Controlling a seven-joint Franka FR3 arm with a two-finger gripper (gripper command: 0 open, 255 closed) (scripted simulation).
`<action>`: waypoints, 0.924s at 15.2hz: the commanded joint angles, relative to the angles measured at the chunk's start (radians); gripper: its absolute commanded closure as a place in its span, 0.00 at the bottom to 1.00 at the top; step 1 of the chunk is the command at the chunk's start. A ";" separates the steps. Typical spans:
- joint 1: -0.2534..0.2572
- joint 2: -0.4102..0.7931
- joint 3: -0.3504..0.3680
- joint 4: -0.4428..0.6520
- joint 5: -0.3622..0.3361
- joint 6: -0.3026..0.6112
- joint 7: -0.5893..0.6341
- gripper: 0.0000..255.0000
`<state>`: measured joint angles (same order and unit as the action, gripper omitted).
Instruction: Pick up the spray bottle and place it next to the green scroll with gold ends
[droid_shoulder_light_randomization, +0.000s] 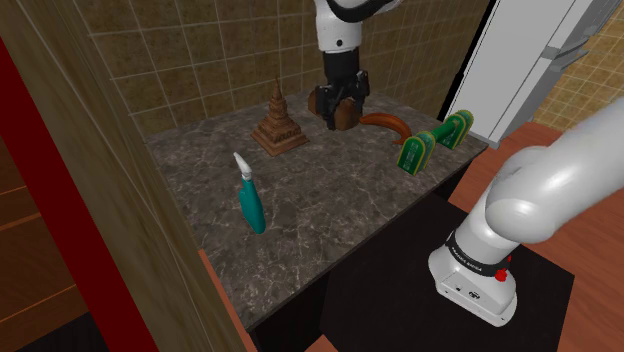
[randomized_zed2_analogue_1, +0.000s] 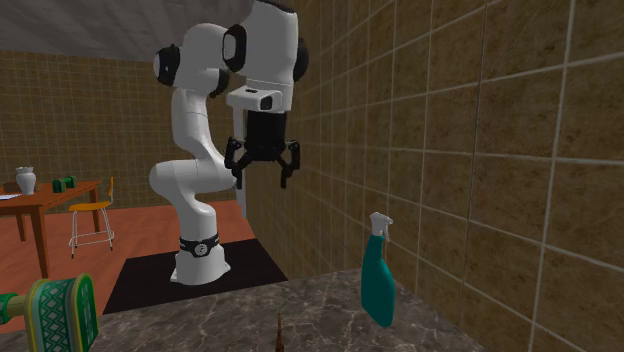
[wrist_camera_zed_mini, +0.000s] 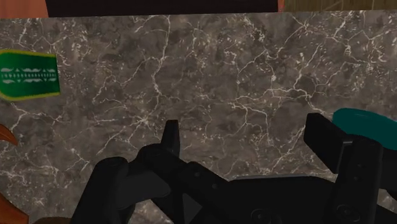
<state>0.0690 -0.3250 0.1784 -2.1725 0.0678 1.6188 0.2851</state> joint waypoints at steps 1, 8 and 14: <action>0.008 0.082 0.021 0.047 0.012 0.012 0.032 0.00; 0.048 0.362 0.078 0.240 0.033 0.028 0.140 0.00; 0.096 0.615 0.107 0.456 0.035 0.008 0.225 0.00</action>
<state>0.1549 0.2427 0.2802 -1.7612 0.1025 1.6339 0.4925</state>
